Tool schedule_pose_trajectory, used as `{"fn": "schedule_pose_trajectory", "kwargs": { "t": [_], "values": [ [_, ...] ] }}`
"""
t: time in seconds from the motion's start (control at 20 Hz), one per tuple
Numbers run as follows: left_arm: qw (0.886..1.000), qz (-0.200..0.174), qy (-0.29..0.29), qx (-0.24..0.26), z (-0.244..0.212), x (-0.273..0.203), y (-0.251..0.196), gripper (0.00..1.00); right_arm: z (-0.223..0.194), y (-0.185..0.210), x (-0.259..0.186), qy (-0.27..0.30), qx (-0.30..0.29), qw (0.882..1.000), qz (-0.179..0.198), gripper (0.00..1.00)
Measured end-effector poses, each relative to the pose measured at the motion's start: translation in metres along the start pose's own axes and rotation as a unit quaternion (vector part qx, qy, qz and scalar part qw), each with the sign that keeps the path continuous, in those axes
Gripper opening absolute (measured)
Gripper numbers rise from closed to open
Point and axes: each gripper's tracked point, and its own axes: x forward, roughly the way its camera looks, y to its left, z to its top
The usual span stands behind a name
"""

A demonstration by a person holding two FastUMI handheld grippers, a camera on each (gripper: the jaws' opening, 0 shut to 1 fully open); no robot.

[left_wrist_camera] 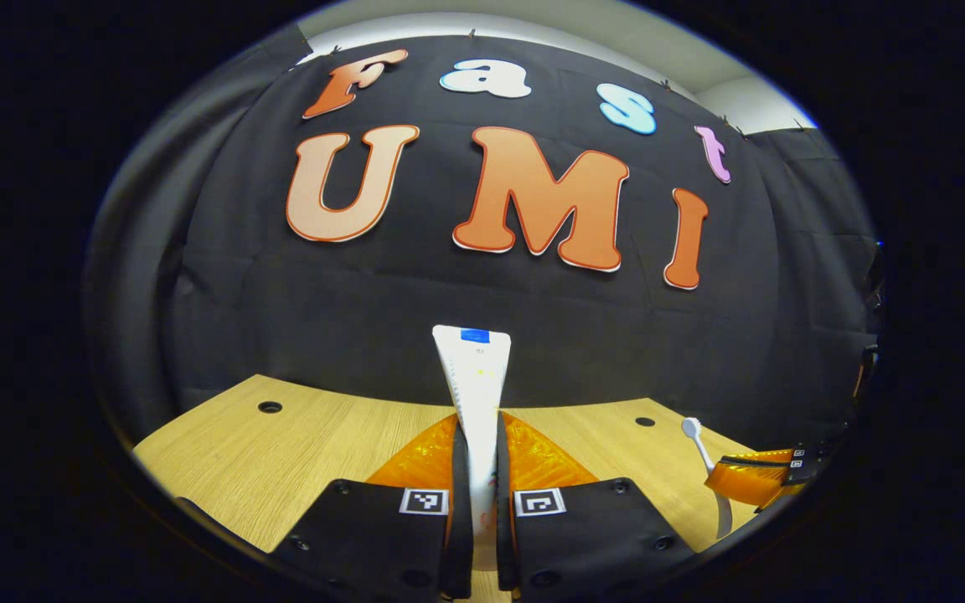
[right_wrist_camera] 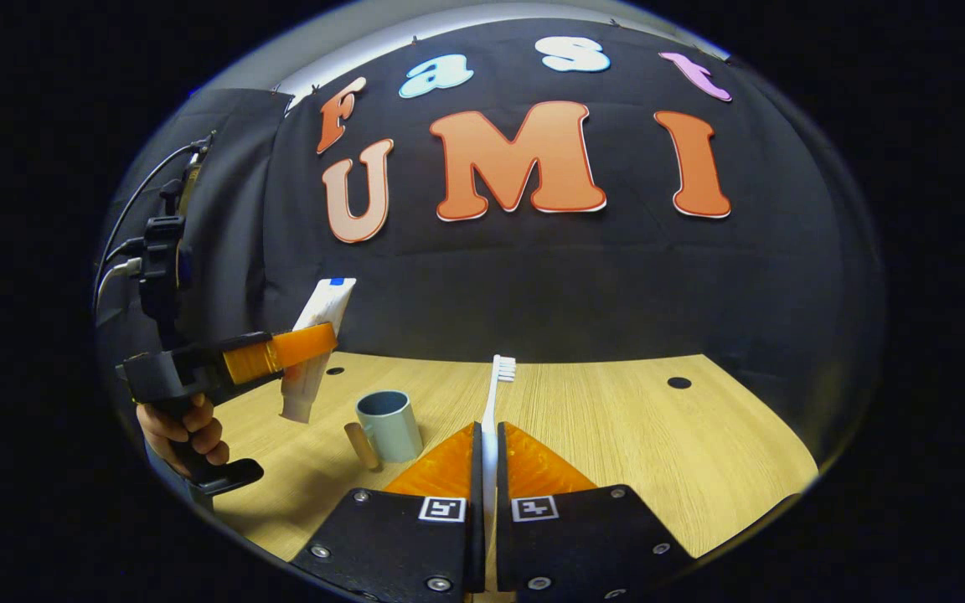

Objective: Put the toothbrush and toothpaste on the desktop into the cup, then pick up the cup and place it on the coaster on the desktop.

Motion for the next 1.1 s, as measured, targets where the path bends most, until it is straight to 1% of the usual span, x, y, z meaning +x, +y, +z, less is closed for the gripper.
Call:
{"fn": "schedule_pose_trajectory", "kwargs": {
  "t": [0.25, 0.4, 0.65, 0.9, 1.1],
  "values": [
    [0.999, -0.004, -0.048, 0.020, 0.022, 0.027, 0.001, 0.15, 0.013, -0.016, 0.008, -0.018, -0.002, 1.000, -0.014, 0.05],
    [0.998, -0.001, -0.063, 0.028, 0.023, 0.044, 0.007, 0.15, 0.020, -0.021, 0.011, -0.031, -0.005, 0.999, -0.020, 0.05],
    [0.999, -0.004, -0.041, 0.023, -0.006, 0.071, 0.019, 0.15, 0.024, -0.019, 0.020, -0.039, -0.007, 0.999, -0.014, 0.05],
    [0.999, -0.029, -0.008, 0.016, -0.035, 0.096, 0.015, 0.14, 0.023, -0.016, 0.026, -0.038, -0.008, 0.999, -0.006, 0.05],
    [0.999, -0.038, 0.016, 0.015, -0.055, 0.109, 0.017, 0.16, 0.024, -0.016, 0.026, -0.041, -0.013, 0.999, -0.005, 0.05]
  ]
}}
